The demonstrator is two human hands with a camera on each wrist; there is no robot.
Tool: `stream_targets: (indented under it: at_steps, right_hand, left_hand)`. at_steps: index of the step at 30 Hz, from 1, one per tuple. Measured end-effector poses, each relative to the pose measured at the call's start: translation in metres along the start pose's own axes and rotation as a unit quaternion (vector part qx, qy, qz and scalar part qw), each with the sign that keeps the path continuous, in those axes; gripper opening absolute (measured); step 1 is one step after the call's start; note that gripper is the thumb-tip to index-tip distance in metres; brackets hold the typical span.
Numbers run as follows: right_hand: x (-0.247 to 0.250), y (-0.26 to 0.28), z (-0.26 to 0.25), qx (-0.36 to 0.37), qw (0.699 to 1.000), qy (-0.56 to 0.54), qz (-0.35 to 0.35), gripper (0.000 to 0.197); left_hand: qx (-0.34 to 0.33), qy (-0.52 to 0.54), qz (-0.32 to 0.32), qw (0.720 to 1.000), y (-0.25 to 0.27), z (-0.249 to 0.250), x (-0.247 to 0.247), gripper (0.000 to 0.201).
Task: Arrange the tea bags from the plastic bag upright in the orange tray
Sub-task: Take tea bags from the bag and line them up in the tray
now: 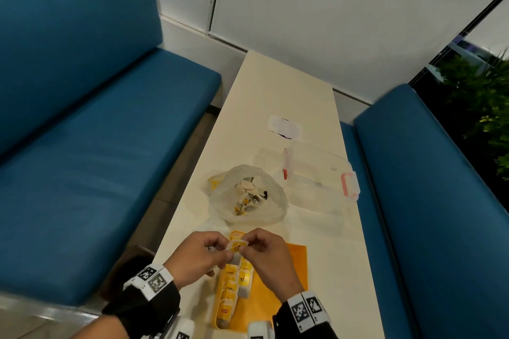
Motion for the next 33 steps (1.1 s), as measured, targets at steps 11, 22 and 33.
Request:
stream_targets:
  at_steps: [11,22,33]
  right_hand:
    - [0.032,-0.004,0.019,-0.046,0.995,0.085,0.005,0.005]
    - [0.009,0.024,0.077,-0.185,0.971,0.078,-0.129,0.014]
    - [-0.015,0.023,0.092,-0.224,0.969,0.082,-0.062,0.012]
  left_hand:
    - [0.004,-0.046,0.022,0.999,-0.004,-0.014,0.006,0.013]
    - [0.04,-0.142,-0.01,0.989,-0.001,-0.046,-0.008,0.043]
    - [0.057,-0.149,-0.016,0.987,-0.001,-0.053,-0.011,0.039]
Point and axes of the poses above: each hand's wrist, its own y-axis away from the middle knuckle, its own x-axis out of the back of the hand, z = x × y, the point moved 3 cm from there along -y, towards the middle knuckle, and after that the axes turned 9 degrees about z, right-handed, at the moved point
